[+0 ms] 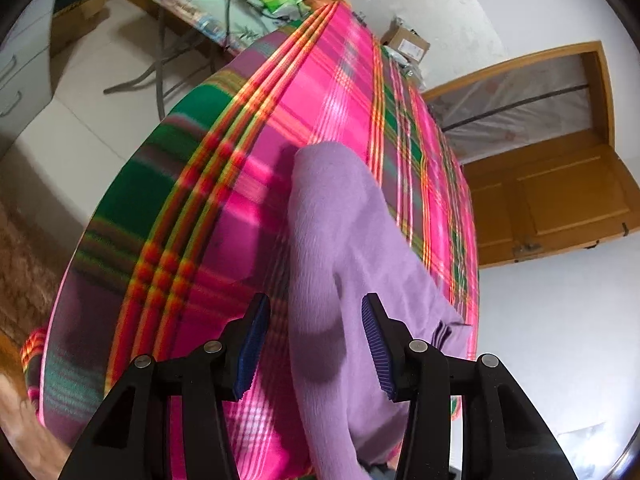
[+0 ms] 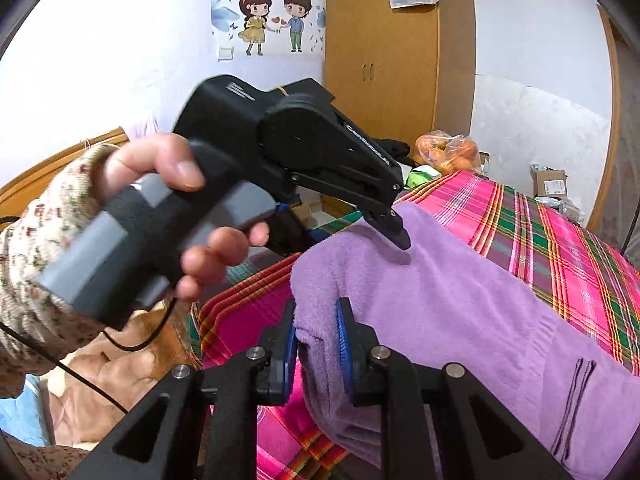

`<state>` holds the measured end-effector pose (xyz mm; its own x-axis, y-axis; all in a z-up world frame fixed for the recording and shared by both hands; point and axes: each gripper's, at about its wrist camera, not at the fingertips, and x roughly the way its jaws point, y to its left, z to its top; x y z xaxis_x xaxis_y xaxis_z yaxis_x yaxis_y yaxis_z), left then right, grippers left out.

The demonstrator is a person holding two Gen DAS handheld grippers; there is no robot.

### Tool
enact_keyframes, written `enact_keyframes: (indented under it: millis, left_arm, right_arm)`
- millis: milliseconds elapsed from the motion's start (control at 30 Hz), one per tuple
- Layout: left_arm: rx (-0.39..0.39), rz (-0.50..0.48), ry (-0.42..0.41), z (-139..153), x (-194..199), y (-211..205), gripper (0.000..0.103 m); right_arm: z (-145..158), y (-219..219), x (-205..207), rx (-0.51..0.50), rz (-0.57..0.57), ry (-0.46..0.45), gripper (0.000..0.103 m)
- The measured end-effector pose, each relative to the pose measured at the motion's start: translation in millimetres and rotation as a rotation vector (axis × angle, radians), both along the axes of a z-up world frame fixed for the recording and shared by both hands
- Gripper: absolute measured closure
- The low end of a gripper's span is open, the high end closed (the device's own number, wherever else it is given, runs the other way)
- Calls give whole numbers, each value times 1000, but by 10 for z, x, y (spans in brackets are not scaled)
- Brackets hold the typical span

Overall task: Fold clothes
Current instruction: 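Grasp the purple garment edge with both grippers and lift it up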

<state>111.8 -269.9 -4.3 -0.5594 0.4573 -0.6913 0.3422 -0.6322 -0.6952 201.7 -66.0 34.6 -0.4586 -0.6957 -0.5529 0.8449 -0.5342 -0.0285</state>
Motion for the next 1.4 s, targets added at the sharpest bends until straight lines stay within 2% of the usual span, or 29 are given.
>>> enact_keyframes:
  millis: [200, 267, 333, 433, 700, 1000, 1400]
  left_arm:
    - [17, -45, 4, 21, -111, 95, 56]
    - [-5, -65, 18, 57, -127, 151, 69]
    - [-37, -82, 35, 117, -127, 209, 70]
    - [-57, -85, 64, 207, -123, 258, 83]
    - [-64, -94, 129, 458, -142, 476, 83]
    - [-49, -153, 230, 825, -243, 858, 83]
    - [-20, -251, 282, 1059, -492, 1394, 83]
  right_arm:
    - [54, 101, 10, -23, -6, 4, 84]
    - [66, 130, 18, -29, -9, 4, 84]
    - [83, 159, 33, -38, -13, 6, 84]
    - [120, 231, 69, -57, -22, 12, 84]
    - [299, 533, 158, -141, -69, 10, 84]
    - [539, 943, 235, -230, -138, 48, 84]
    - [710, 1448, 128, -301, -261, 63, 84]
